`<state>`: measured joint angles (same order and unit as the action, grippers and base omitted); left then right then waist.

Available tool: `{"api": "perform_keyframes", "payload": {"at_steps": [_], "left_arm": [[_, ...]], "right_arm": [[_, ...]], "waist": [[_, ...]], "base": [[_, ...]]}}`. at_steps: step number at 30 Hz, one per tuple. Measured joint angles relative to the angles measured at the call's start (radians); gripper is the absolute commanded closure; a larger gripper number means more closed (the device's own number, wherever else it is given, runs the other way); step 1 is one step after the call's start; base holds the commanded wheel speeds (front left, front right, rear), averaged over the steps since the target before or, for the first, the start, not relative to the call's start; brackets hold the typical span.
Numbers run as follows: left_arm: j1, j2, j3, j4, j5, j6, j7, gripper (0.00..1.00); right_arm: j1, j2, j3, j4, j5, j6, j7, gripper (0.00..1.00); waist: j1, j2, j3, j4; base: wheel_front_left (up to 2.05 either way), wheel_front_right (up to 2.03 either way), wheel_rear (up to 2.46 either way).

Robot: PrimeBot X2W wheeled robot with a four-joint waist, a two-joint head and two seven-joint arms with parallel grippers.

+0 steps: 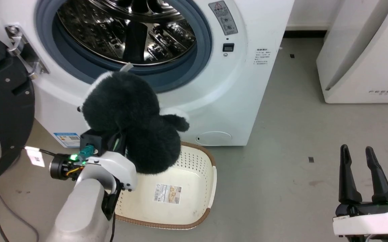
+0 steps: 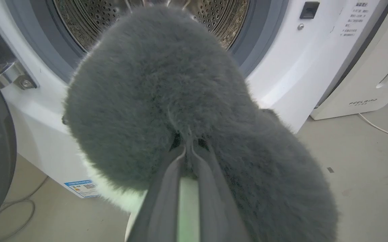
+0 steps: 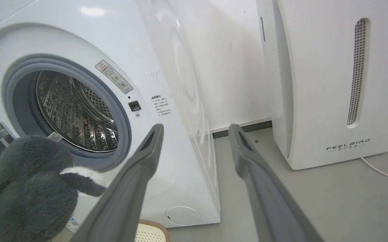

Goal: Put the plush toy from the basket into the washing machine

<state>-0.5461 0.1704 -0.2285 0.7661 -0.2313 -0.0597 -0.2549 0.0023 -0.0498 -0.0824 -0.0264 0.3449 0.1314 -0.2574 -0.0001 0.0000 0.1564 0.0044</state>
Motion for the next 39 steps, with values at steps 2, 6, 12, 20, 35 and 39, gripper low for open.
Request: {"api": "perform_keyframes", "payload": {"at_steps": [2, 6, 12, 20, 35, 39], "left_arm": [[-0.004, 0.001, 0.014, -0.015, 0.001, 0.006, 0.000, 1.00], [-0.041, 0.005, 0.045, -0.040, 0.002, 0.015, 0.000, 1.00], [-0.121, 0.029, 0.090, -0.058, 0.010, 0.023, 0.000, 1.00], [-0.269, 0.086, 0.138, -0.047, 0.033, 0.030, 0.000, 1.00], [-0.673, 0.240, 0.224, 0.052, 0.036, 0.040, 0.000, 1.00], [-0.768, 0.270, 0.237, 0.063, 0.038, 0.057, 0.000, 1.00]], "right_arm": [[-0.002, 0.000, 0.000, -0.001, 0.001, 0.000, 0.000, 0.00], [-0.016, 0.000, -0.001, -0.003, 0.007, 0.000, 0.000, 0.00], [-0.048, 0.000, -0.001, -0.008, 0.011, 0.000, 0.000, 0.00], [-0.119, 0.000, 0.009, -0.016, 0.050, 0.000, 0.000, 0.00], [-0.236, 0.000, 0.007, -0.020, 0.119, 0.000, 0.000, 0.00], [-0.244, 0.000, 0.012, -0.021, 0.132, 0.000, 0.000, 0.00]], "waist": [[0.0000, 0.0000, 0.011, -0.006], [0.0000, 0.0000, 0.042, -0.021], [0.0000, 0.0000, 0.106, -0.049], [0.0001, 0.0000, 0.220, -0.095], [0.0002, 0.0000, 0.463, -0.209], [0.0002, 0.0000, 0.519, -0.242]], "base": [[0.00, 0.00, 0.00], [0.00, 0.00, 0.00], [0.00, 0.00, 0.00], [0.00, 0.00, 0.00], [0.00, 0.00, 0.00], [0.00, 0.00, 0.00]]}}
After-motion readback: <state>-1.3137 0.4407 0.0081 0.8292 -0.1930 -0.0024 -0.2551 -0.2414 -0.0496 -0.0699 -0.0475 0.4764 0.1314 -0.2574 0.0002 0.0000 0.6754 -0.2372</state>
